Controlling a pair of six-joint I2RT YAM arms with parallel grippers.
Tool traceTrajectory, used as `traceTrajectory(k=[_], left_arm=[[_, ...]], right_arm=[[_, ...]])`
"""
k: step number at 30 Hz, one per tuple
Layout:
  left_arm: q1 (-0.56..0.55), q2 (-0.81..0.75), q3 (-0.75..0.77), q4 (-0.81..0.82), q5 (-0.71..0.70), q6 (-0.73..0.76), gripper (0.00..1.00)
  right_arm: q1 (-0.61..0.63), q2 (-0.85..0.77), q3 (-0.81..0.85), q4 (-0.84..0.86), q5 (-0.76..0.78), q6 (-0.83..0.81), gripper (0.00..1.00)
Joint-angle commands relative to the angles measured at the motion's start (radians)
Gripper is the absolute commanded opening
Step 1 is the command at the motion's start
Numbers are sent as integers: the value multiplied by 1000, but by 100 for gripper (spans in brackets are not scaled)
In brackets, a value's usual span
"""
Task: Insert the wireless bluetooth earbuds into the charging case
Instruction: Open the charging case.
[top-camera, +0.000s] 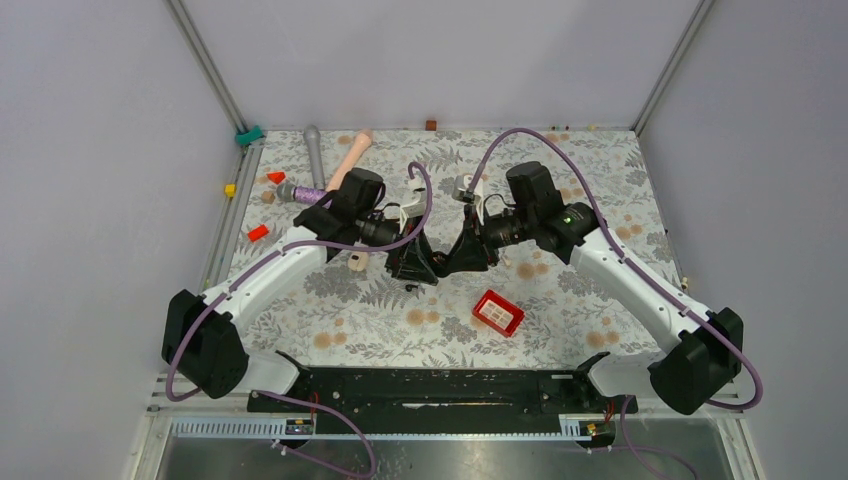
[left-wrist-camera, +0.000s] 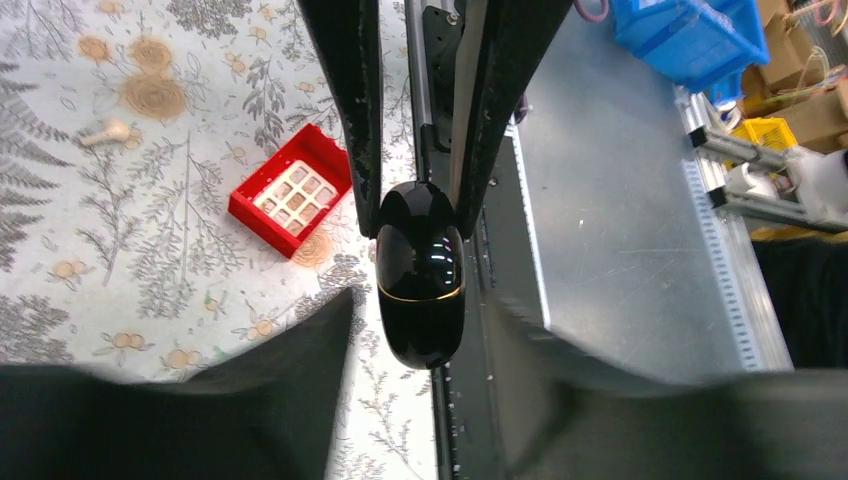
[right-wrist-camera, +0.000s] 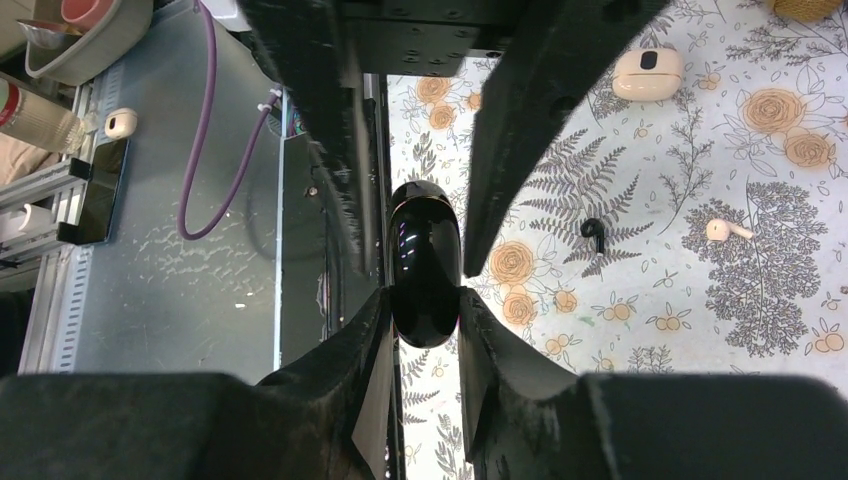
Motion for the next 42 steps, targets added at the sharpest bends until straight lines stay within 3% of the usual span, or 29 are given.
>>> traceTrajectory(k=[1, 3, 5, 14, 17, 24, 29, 36, 38, 40, 42], left_arm=[[-5, -2, 3, 36, 17, 13, 64], [-5, -5, 6, 35, 0, 14, 76], [-4, -7, 9, 33, -13, 14, 81], [-4, -26, -8, 108, -60, -50, 85], [-4, -30, -10, 111, -58, -50, 78], [-4, -39, -12, 111, -52, -49, 51], [-2, -38, -10, 111, -46, -48, 46], [-1, -37, -8, 111, -40, -49, 27], [1, -39, -11, 112, -38, -48, 28], [5, -42, -11, 111, -38, -49, 42], [10, -46, -11, 111, -37, -49, 50]], right_arm=[[-4, -21, 16, 26, -26, 21, 20], [-6, -22, 17, 46, -14, 53, 18], [-10, -26, 8, 84, 16, 92, 15], [-19, -53, -59, 249, 101, 227, 18], [-19, -35, -57, 257, 74, 250, 18], [-19, -11, -78, 309, 65, 300, 18], [-19, -7, -78, 287, 75, 264, 18], [-19, -4, -78, 270, 74, 220, 18], [-19, -3, -76, 261, 72, 211, 18], [-19, -6, -74, 255, 71, 207, 18], [-19, -12, -73, 251, 70, 200, 18]])
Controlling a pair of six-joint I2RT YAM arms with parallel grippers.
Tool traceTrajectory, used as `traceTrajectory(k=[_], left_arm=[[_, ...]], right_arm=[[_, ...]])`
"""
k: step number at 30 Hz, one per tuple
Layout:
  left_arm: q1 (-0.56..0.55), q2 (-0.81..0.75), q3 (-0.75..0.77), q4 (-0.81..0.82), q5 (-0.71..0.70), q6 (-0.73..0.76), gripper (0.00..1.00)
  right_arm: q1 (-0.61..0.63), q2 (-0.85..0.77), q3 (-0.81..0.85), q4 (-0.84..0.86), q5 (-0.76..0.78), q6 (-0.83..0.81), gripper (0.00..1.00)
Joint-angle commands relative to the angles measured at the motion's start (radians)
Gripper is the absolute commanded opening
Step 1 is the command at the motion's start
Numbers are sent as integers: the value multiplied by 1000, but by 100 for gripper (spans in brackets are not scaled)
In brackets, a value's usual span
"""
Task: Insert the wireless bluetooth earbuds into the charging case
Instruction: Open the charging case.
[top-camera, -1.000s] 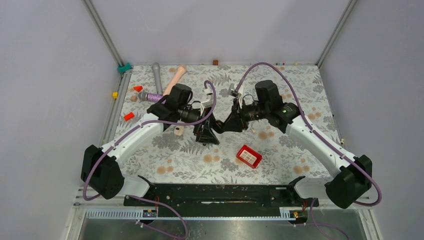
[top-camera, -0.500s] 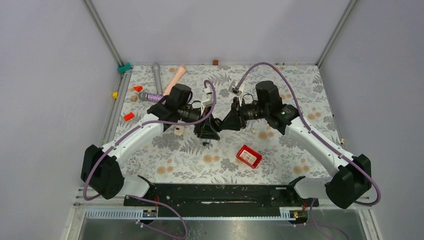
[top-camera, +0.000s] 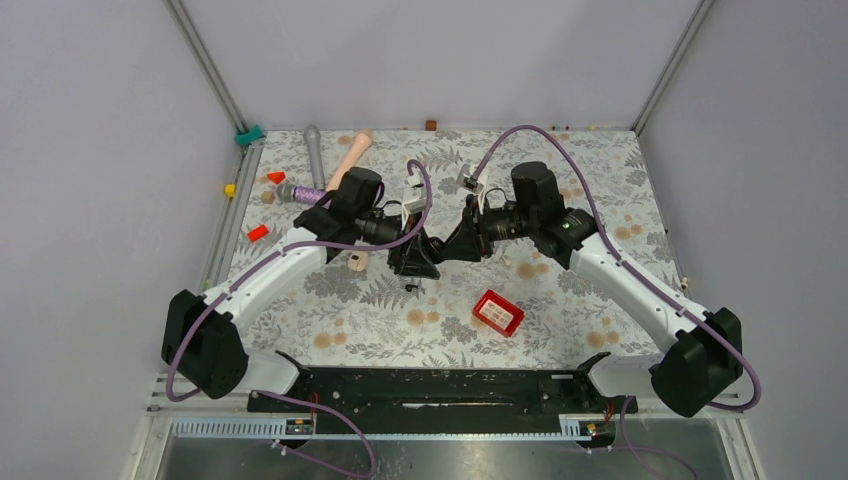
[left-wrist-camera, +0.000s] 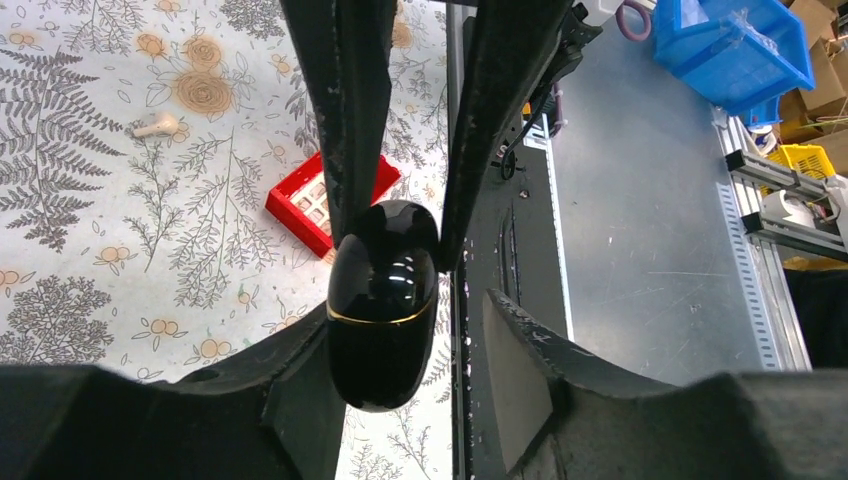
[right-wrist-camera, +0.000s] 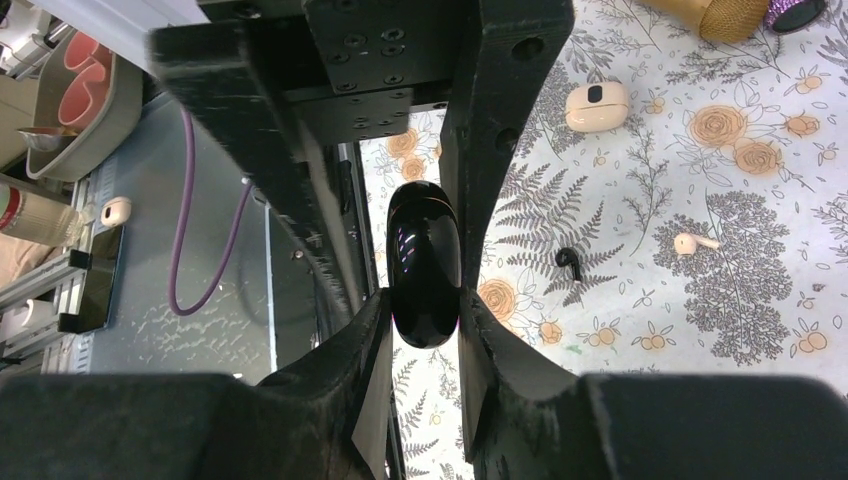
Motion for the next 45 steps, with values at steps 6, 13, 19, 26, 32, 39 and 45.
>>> traceTrajectory(k=[6, 13, 19, 26, 32, 39, 45], left_arm=[[21, -58, 3, 41, 42, 6, 51], [27, -53, -2, 43, 47, 7, 47], [26, -37, -11, 44, 54, 11, 52], [24, -25, -14, 47, 54, 14, 56], [5, -1, 4, -8, 36, 58, 58], [-12, 11, 14, -30, 37, 76, 48], [-16, 11, 18, -36, 45, 79, 46]], right_arm=[[-8, -7, 8, -14, 5, -49, 18], [-8, 15, 47, -99, -13, -108, 18], [-8, 18, 64, -143, -14, -141, 18], [-8, 11, 71, -156, -14, -151, 18], [-8, 0, 74, -159, -26, -153, 18], [-9, 12, 84, -183, -38, -167, 18], [-6, 29, 105, -242, -42, -212, 18]])
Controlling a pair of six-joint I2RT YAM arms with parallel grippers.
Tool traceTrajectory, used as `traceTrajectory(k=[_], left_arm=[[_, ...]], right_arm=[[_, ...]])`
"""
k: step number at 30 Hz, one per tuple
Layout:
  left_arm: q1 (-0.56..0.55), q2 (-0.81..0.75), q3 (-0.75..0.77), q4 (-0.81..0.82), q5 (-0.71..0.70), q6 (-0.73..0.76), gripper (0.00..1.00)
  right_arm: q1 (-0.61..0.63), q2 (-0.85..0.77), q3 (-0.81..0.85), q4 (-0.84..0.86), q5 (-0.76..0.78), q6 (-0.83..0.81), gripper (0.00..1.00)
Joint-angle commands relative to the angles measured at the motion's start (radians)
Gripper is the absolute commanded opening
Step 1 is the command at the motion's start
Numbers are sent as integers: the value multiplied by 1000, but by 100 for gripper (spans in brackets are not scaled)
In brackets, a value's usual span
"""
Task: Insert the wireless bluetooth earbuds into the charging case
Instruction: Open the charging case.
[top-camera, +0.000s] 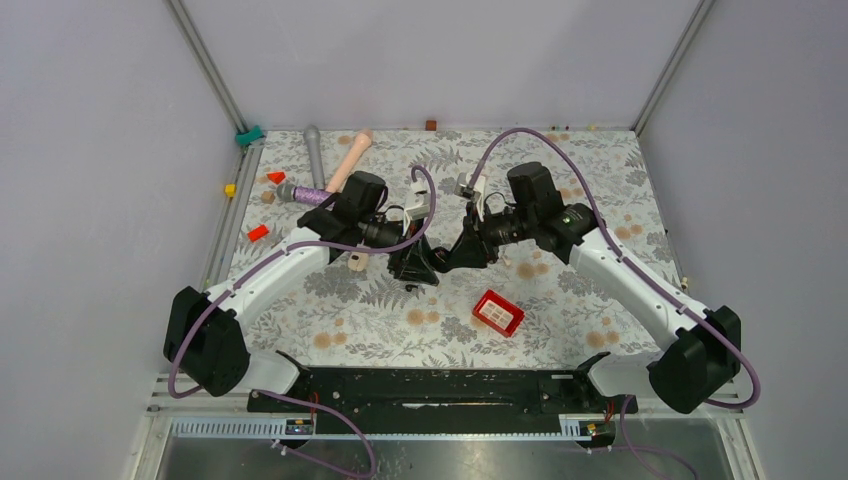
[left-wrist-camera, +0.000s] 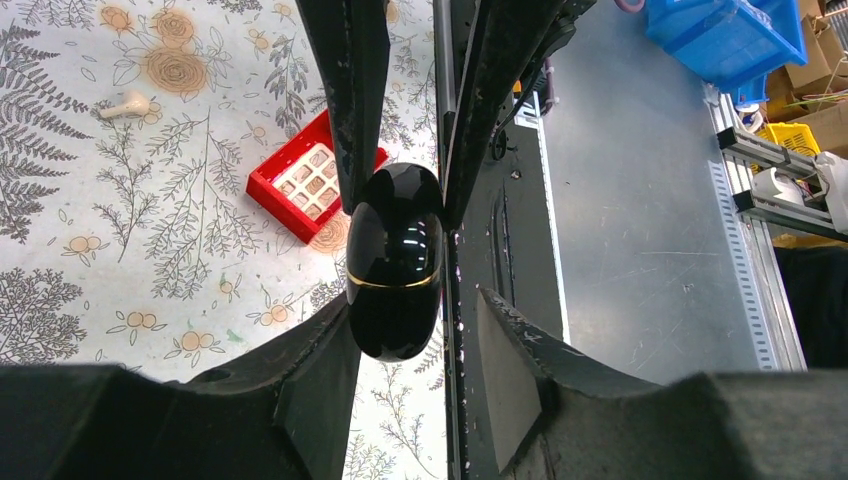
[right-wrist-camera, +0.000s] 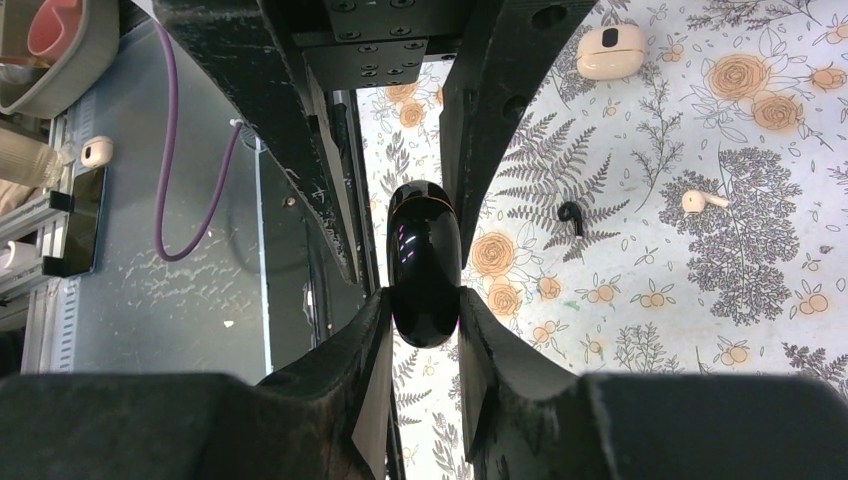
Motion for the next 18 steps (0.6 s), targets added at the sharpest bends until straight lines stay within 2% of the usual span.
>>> traceTrajectory(k=[1, 9, 18], left_arm=[[-5, -4, 26, 13, 31, 25, 46], [-7, -2, 26, 12, 34, 24, 51], [-18, 9, 22, 7, 30, 30, 48]], right_arm=[[-3, 17, 60, -55, -41, -59, 18], [9, 41, 80, -102, -46, -95, 18], [18, 42, 81, -105, -47, -96, 19]])
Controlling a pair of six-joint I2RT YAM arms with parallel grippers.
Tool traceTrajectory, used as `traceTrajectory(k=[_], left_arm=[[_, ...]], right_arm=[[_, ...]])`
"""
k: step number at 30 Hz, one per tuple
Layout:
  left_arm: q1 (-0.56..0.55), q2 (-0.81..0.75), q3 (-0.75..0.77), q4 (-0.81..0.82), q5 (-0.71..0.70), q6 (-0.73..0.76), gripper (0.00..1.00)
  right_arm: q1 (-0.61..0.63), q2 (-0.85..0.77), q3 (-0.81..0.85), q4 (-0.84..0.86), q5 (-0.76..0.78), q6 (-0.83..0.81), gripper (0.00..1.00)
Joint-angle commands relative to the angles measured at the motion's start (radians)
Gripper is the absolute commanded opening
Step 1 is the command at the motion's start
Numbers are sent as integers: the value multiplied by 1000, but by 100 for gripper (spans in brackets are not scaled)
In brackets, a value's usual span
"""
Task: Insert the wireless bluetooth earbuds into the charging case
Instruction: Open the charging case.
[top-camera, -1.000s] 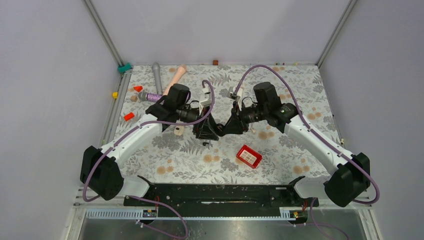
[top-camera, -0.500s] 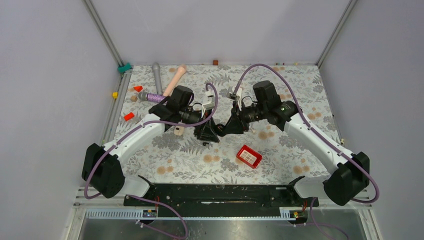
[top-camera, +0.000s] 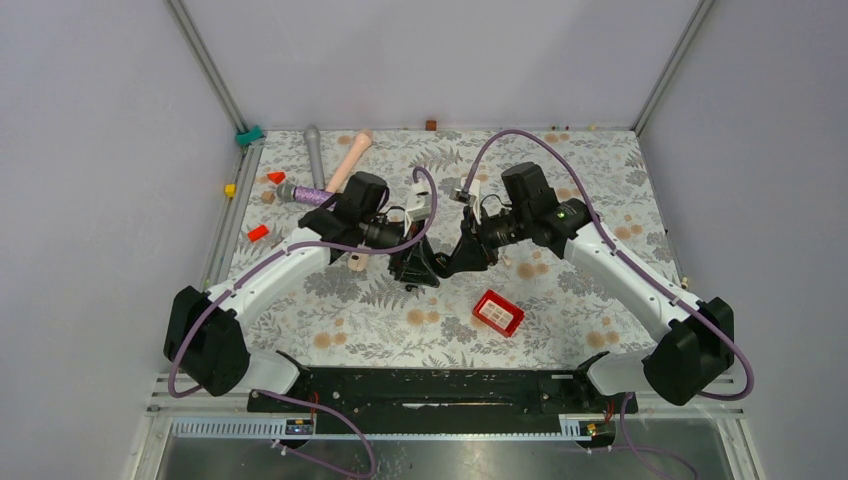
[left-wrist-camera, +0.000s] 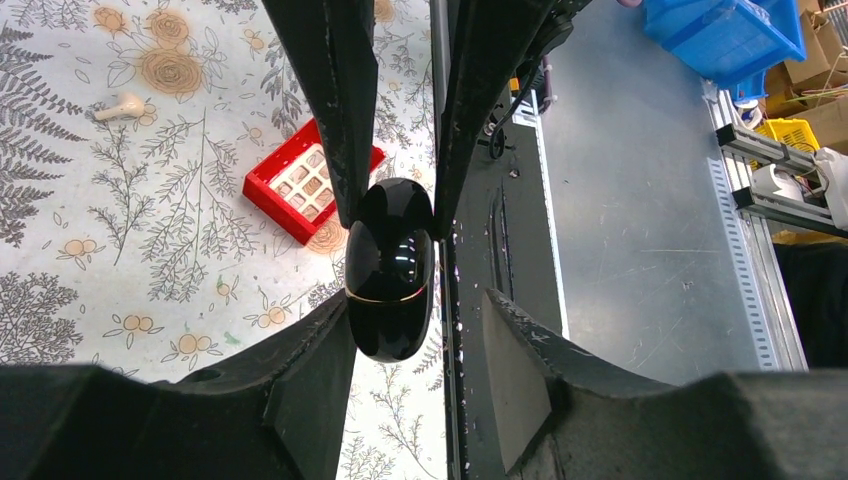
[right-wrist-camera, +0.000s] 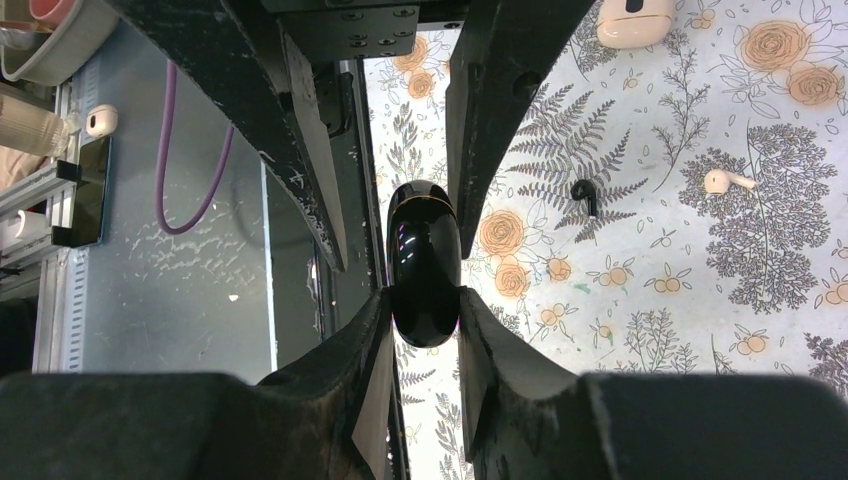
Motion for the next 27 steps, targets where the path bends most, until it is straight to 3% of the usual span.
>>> traceTrajectory(k=[1, 9, 19, 24, 27], left_arm=[[-15, 11, 24, 6, 30, 28, 47], [-20, 16, 34, 0, 34, 29, 42], [-21, 19, 36, -1, 45, 26, 47], [-21, 17, 38, 0, 50, 25, 36], [-20, 18, 41, -1, 51, 21, 35]], right_arm=[[13, -5, 43, -3, -30, -17, 19], [24, 6, 51, -30, -30, -40, 19], [32, 18, 55, -39, -22, -48, 19], [33, 20, 55, -38, -21, -48, 19], [34, 20, 56, -38, -23, -47, 19]])
